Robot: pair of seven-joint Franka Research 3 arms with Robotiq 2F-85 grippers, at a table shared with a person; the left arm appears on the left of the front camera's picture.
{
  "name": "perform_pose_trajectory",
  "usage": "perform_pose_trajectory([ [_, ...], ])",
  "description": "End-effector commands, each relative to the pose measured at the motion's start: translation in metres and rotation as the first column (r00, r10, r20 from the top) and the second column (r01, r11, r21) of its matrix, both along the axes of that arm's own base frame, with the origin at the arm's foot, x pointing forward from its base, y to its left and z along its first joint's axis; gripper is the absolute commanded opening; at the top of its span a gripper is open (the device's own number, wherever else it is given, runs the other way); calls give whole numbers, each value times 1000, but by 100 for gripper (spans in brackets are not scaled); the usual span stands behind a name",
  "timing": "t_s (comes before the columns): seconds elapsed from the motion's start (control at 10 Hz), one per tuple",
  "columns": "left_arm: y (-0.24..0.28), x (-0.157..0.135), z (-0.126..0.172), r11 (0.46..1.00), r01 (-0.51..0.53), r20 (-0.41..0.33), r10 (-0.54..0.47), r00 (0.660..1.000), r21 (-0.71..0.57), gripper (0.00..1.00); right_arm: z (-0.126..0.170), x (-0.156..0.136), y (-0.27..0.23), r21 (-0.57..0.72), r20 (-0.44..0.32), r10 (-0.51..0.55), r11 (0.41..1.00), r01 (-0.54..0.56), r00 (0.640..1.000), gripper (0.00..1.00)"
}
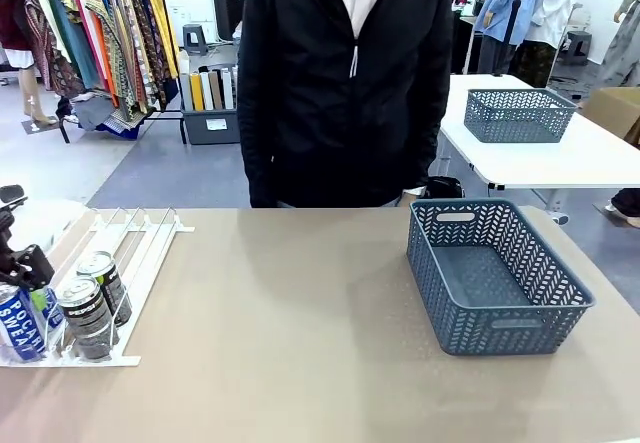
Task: Retrieve and store the cans from the dispenser.
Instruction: Pick up one can from the Automatic Can Dispenser and place it in the middle of the table.
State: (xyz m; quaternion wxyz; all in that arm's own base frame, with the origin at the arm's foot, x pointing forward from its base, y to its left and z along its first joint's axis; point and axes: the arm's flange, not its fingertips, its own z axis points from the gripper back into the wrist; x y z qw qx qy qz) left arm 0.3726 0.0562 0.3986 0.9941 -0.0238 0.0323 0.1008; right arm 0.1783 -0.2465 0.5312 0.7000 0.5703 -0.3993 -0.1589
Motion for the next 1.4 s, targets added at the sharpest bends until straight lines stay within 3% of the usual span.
perform_pose_trajectory([
  [0.0,1,1,-3,1000,-14,-21,15,1000,16,13,5,3,-2,-2,38,-4,1000,4,999,100],
  [0.1,0,1,-3,1000,-12,-26,12,1000,23,0,5,3,-2,-2,38,-4,1000,4,999,100],
  [0.8,2,-6,11,1000,-17,-2,17,1000,21,0,5,3,-2,-2,38,-4,1000,4,999,100],
  [0.9,5,-11,29,1000,-20,37,20,999,23,0,5,3,-2,-2,38,-4,1000,4,999,100],
  [1.0,15,-24,67,1000,-25,21,26,999,-5,0,5,3,-2,-2,38,-4,1000,4,999,100],
  [1.1,20,-40,107,999,-5,96,8,995,-37,0,5,3,-2,-2,38,-4,1000,4,999,100],
  [1.3,32,-73,184,995,89,318,-68,946,-53,0,5,3,-2,-2,38,-4,1000,4,999,100],
])
